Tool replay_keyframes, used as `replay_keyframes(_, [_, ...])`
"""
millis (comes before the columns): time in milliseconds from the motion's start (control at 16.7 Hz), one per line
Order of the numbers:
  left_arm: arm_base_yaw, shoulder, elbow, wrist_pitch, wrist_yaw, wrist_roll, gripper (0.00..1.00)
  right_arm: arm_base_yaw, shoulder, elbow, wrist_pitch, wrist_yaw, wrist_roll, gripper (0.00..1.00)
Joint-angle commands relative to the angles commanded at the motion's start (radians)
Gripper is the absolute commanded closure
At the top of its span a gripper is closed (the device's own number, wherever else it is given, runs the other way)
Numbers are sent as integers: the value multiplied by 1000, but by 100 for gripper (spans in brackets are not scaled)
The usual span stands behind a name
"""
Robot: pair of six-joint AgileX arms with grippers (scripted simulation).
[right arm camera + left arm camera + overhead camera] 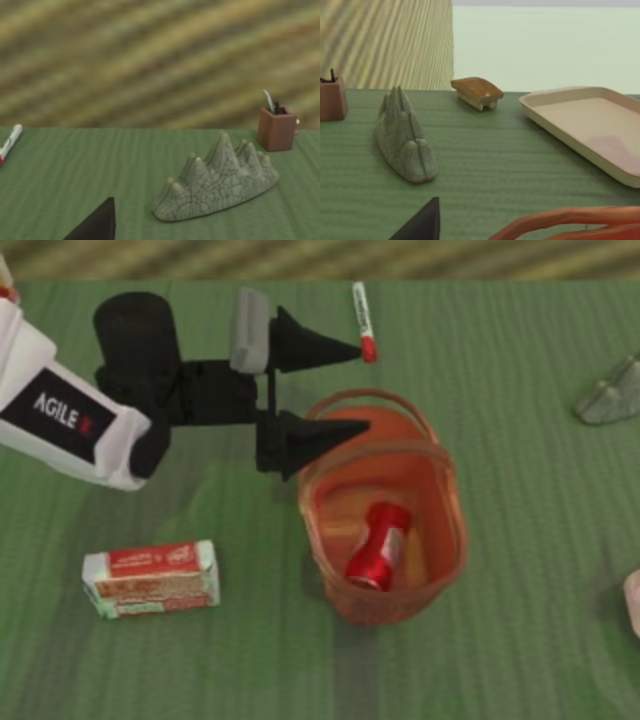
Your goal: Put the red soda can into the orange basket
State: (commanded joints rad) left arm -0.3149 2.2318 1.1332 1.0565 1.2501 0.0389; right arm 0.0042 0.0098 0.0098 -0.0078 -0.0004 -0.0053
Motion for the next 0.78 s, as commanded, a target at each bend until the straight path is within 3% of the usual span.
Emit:
replay_keyframes(180, [16,-80,-49,-53,-53,-21,0,36,92,92,-72,-2,-48,0])
replay_keyframes(360, [45,-249,-142,-152,-155,-55,0,97,276,276,-209,-1,-137,0])
replay_keyframes(780, [146,-874,-451,-462,-509,-109,0,300,963,955,-692,0,-436,0])
